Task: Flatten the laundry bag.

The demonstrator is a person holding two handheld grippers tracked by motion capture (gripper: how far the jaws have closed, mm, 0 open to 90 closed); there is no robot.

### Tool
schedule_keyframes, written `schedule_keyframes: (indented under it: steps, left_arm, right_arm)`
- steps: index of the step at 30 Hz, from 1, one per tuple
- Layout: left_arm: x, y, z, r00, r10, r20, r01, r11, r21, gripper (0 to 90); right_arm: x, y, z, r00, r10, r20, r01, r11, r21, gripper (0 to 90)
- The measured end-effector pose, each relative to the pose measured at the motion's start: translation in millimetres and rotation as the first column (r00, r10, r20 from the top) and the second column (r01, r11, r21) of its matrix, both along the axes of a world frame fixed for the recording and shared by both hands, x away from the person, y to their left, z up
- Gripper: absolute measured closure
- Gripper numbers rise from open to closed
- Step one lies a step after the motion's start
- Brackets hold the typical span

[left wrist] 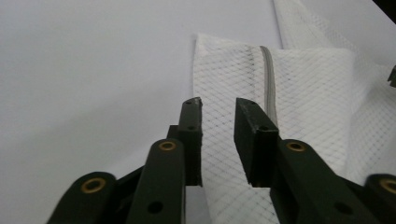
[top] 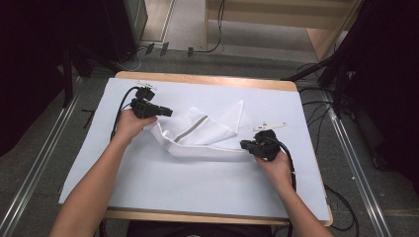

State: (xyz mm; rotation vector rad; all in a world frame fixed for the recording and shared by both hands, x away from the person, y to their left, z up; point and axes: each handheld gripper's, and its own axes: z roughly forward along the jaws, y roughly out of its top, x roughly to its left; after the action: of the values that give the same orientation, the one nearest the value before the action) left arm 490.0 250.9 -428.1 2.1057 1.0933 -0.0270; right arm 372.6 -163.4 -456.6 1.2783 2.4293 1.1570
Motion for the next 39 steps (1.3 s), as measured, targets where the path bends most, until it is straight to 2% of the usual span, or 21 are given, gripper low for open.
schedule_keyframes:
  steps: [3,5,7,11,14,17,21,24,30,32,39]
  left_arm:
    - [1.7,-5.3,-7.7,1.0000,-0.005,-0.006,0.005,0.9999,0.012,62.7]
    - [2.1,-10.1,-10.7,0.9999,-0.010,0.011,0.010,0.9996,0.027,61.2]
    - [2.5,-14.1,-12.9,0.9994,-0.011,0.032,0.010,0.9995,0.029,60.2]
    - [4.6,-20.9,-19.4,0.9978,-0.028,0.060,0.026,0.9989,0.038,58.2]
    - [7.8,-26.8,-24.7,0.9982,-0.040,0.046,0.035,0.9953,0.090,57.6]
    - [8.3,-30.2,-26.2,0.9980,-0.038,0.051,0.033,0.9956,0.088,58.0]
    - [5.0,-33.2,-26.4,0.9962,-0.056,0.067,0.048,0.9920,0.116,63.6]
    - [0.4,-34.3,-28.2,0.9942,-0.037,0.101,0.024,0.9914,0.128,69.2]
    - [-1.8,-32.6,-30.1,0.9932,-0.021,0.115,0.006,0.9912,0.132,84.8]
    - [-1.3,-31.6,-30.0,0.9946,-0.026,0.100,0.013,0.9920,0.126,90.0]
    - [-1.9,-34.3,-27.3,0.9944,-0.028,0.102,0.012,0.9880,0.154,90.0]
  right_arm:
    - [-1.0,0.0,-3.8,0.9999,0.010,-0.002,-0.010,0.9999,-0.003,84.5]
    - [-1.0,0.0,-6.8,1.0000,0.007,-0.002,-0.007,0.9999,-0.016,84.4]
    - [-1.0,-1.1,-8.8,0.9999,-0.004,-0.015,0.004,1.0000,-0.008,84.3]
    - [-3.0,-4.8,-8.7,0.9998,-0.017,-0.008,0.017,0.9998,-0.005,83.5]
    - [-3.7,-9.2,-8.7,0.9997,-0.025,0.004,0.025,0.9997,0.001,83.6]
    - [-3.4,-12.5,-9.6,0.9993,-0.038,0.002,0.038,0.9993,-0.004,83.3]
    - [-2.7,-16.0,-9.3,0.9986,-0.053,0.001,0.053,0.9986,-0.002,82.8]
    - [-1.8,-18.2,-7.7,0.9980,-0.062,0.011,0.062,0.9981,0.003,82.8]
    - [1.0,-23.0,-6.0,0.9960,-0.088,0.017,0.088,0.9961,0.011,82.5]
    - [1.7,-25.9,-5.2,0.9952,-0.096,0.018,0.096,0.9953,0.015,82.4]
    - [4.0,-36.1,-3.7,0.9906,-0.135,0.020,0.135,0.9906,0.024,81.8]
